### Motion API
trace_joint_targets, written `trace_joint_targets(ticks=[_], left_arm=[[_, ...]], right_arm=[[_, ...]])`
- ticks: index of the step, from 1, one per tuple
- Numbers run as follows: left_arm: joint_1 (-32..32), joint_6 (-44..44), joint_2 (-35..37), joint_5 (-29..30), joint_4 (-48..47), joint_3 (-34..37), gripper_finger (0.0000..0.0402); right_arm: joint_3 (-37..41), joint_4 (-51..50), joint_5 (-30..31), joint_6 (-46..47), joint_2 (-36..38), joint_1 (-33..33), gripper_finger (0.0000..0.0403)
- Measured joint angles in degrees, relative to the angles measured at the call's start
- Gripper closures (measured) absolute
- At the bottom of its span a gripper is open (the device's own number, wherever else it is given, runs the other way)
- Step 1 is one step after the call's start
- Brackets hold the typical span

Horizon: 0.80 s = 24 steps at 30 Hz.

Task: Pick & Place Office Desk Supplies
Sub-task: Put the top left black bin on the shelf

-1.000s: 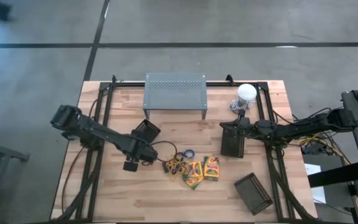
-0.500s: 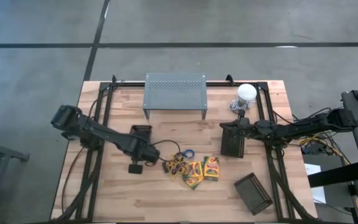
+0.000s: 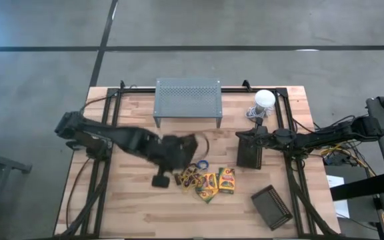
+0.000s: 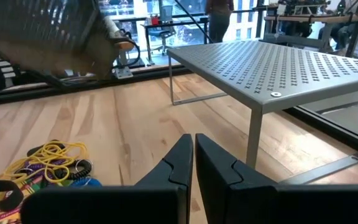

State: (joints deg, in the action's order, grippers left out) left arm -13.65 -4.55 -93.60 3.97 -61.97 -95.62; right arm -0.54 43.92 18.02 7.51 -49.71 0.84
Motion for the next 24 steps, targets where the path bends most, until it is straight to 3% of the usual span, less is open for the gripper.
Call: trace_joint_targets(ticks=[5,12,19,24], left_arm=[[10.2,5.8,0.0,5.2,-1.6,-7.4,0.0391],[24.4,17.1,-4.6,7.2,0.9,-10.4,0.0391],[27.2,19.8,-14.7,14.2,-4.3,-15.7,0.039],[27.1,18.6,-19.9,15.6,-9.8,-19.7,0.0387]], right_arm=[[0.0,0.0,0.0,-0.2,0.0,0.0,0.0385],[0.0,0.1,0.2,-1.5,0.0,0.0,0.0385],[0.0,0.1,0.4,-1.5,0.1,0.0,0.0385],[0.0,-0.1,0.4,-1.5,0.1,0.0,0.0385]])
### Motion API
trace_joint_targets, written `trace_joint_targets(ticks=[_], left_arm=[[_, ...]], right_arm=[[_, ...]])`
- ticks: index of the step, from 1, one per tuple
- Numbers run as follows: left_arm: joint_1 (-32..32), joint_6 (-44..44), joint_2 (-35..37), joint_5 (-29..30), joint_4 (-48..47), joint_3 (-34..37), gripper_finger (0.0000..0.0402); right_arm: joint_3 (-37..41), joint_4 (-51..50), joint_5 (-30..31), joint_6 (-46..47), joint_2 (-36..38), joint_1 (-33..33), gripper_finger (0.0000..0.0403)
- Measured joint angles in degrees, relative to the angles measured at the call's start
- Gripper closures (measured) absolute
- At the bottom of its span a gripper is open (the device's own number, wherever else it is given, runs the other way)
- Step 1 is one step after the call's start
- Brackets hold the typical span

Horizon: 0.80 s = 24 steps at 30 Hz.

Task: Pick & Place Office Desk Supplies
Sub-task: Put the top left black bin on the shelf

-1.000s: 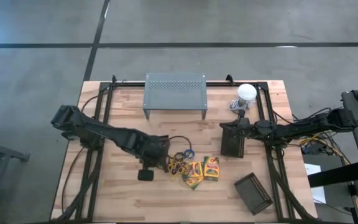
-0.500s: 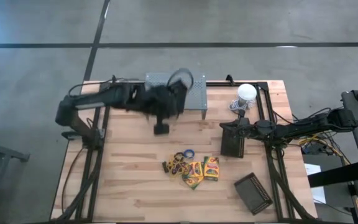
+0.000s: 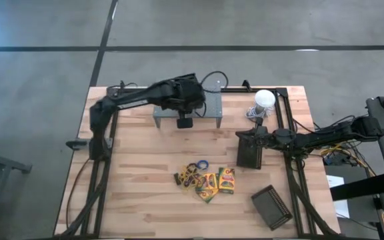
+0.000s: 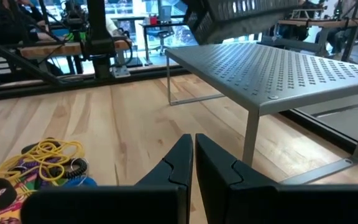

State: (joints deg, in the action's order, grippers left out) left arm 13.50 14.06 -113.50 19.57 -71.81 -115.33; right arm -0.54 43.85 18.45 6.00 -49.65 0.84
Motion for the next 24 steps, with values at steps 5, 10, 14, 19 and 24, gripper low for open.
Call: trace_joint_targets(ticks=[5,10,14,19,24], left_arm=[[0.0,-0.5,-2.6,0.2,-0.1,-0.2,0.0386],[0.1,-0.5,-3.2,0.4,-0.1,0.2,0.0385],[0.1,-1.5,-3.2,0.3,0.0,0.1,0.0385],[0.3,-3.4,-3.1,0.1,0.0,0.1,0.0366],[0.3,-3.6,-3.1,0.0,1.0,0.1,0.0328]], right_arm=[[0.0,-0.1,-0.2,0.5,0.0,0.0,0.0385],[0.0,-0.1,-0.2,0.4,0.0,0.0,0.0385],[0.0,-0.1,-0.3,0.5,0.0,0.0,0.0385],[0.0,-0.1,-0.3,0.4,0.0,0.0,0.0385],[0.0,-0.1,-0.3,0.4,0.0,0.0,0.0385]])
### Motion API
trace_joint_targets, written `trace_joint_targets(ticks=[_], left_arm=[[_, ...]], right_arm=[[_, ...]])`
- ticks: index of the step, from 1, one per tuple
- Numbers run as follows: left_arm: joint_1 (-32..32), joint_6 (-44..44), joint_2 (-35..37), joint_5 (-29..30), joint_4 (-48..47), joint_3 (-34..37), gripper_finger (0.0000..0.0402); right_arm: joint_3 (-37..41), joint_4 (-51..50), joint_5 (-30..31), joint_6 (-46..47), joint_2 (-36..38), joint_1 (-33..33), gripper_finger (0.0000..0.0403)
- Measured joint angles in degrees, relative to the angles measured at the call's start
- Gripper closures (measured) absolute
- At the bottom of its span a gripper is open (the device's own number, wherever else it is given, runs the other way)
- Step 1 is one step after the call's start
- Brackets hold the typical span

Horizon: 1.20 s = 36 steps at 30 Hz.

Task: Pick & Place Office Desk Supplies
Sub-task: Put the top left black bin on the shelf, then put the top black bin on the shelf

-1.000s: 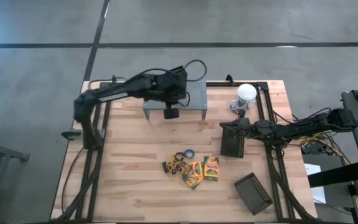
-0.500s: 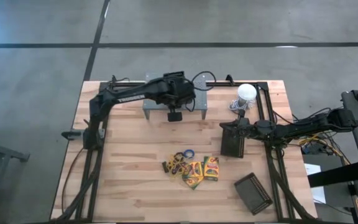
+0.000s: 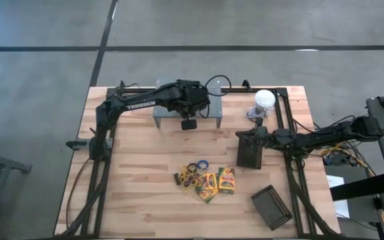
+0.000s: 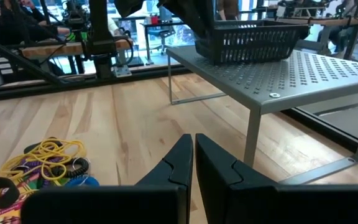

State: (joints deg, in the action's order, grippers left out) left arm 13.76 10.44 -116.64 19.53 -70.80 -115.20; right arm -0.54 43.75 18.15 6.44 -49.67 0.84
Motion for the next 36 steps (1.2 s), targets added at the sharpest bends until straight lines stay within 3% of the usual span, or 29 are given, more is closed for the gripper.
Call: trace_joint_targets(ticks=[7,18,25,30,36], left_arm=[[0.0,0.0,0.0,0.0,5.7,-0.1,0.0303],[-0.9,-0.6,1.8,0.2,4.1,-0.3,0.0303],[-6.0,-12.3,7.2,0.2,-1.1,1.8,0.0303],[-14.7,-14.8,13.4,2.9,6.2,14.3,0.0303],[-25.9,-18.8,23.4,4.1,36.2,41.0,0.0303]], right_arm=[[0.0,0.0,-0.1,0.0,0.0,0.0,0.0385],[0.0,-0.2,-0.1,0.0,0.0,0.0,0.0385],[0.0,-0.3,-1.1,0.5,0.0,0.0,0.0385],[0.0,0.5,-8.3,0.9,-0.1,0.0,0.0385],[0.0,6.7,-18.1,-0.5,-0.6,0.1,0.0385]])
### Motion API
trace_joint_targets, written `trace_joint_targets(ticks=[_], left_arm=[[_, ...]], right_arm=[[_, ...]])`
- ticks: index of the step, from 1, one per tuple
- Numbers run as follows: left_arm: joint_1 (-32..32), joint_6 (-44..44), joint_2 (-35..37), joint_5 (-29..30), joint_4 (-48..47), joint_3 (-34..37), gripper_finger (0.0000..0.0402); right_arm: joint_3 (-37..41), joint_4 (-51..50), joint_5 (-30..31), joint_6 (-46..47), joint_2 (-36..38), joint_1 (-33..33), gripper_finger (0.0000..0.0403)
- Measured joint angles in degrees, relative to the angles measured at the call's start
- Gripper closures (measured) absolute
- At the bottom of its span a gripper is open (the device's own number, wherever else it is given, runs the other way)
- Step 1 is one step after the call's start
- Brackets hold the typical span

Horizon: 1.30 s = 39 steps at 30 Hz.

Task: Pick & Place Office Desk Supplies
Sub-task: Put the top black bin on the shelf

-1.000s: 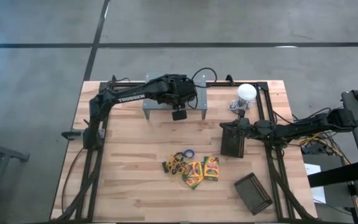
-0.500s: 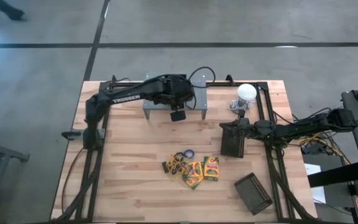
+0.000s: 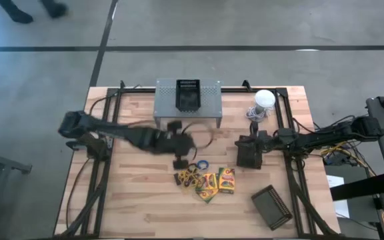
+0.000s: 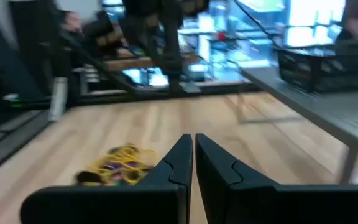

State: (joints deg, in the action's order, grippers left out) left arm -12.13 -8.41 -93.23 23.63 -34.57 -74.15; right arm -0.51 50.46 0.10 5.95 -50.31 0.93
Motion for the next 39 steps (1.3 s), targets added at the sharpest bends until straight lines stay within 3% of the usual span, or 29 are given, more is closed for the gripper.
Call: trace_joint_targets(ticks=[7,13,16,18,23,27,32,39], left_arm=[[-9.0,-0.7,8.7,0.0,35.7,27.9,0.0303],[-10.2,-6.2,14.9,0.4,51.6,41.9,0.0303],[-10.2,-8.2,17.1,0.6,55.4,46.7,0.0304],[-10.2,-9.1,18.2,0.8,56.7,48.9,0.0304],[-10.3,-11.4,19.0,1.0,58.1,52.2,0.0304],[-10.3,-11.6,18.7,2.7,61.4,53.8,0.0304],[-10.3,-11.6,18.5,3.0,62.2,53.9,0.0304],[-10.3,-12.2,18.4,3.0,62.6,53.9,0.0304]], right_arm=[[-2.7,6.6,-0.1,-4.4,-4.9,4.6,0.0385],[-14.1,-2.7,3.3,-12.9,-15.0,9.8,0.0385],[-21.9,-16.3,3.5,-13.6,-18.1,10.2,0.0385],[-29.0,-31.7,5.4,-10.0,-18.8,10.1,0.0385],[-48.6,-75.0,7.6,4.4,-21.8,10.2,0.0364],[-58.4,-96.8,7.6,15.7,-26.1,11.8,0.0324],[-63.5,-110.9,7.4,24.0,-30.4,16.3,0.0264],[-62.6,-113.6,7.2,31.0,-31.1,25.3,0.0194]])
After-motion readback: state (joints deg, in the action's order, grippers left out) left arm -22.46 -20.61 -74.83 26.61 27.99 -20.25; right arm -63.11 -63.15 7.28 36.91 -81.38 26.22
